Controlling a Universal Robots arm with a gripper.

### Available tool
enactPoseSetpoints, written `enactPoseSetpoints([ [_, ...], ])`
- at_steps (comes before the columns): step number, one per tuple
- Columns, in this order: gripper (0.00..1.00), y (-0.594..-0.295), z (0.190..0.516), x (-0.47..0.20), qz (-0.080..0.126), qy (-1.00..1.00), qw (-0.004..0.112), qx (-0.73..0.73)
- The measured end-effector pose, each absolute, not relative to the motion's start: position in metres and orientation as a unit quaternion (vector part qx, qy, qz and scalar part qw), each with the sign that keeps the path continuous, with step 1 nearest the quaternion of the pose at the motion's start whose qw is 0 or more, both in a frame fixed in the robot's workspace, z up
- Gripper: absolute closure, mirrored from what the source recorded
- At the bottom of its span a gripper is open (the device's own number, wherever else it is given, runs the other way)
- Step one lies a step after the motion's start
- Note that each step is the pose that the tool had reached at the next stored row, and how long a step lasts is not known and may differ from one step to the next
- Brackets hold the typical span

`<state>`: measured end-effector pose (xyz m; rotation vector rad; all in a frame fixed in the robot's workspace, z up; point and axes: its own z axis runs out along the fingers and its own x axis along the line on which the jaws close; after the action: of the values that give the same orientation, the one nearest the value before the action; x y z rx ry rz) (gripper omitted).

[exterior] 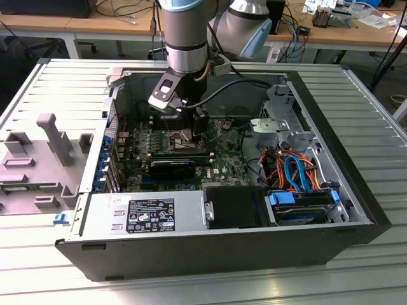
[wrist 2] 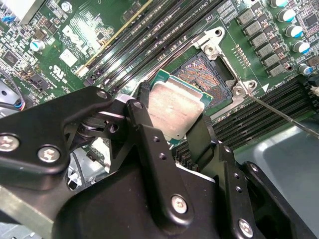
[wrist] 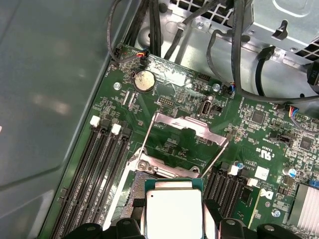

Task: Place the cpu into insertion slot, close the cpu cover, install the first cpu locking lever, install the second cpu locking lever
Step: 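Place the cpu into insertion slot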

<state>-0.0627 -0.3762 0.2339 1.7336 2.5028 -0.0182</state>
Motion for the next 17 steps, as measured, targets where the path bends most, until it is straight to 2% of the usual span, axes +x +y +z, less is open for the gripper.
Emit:
enactPoseSetpoints([
  [17,0.46,-0.3762,0.2337,-0.0627,-0.006,0.819,0.048,0.572],
])
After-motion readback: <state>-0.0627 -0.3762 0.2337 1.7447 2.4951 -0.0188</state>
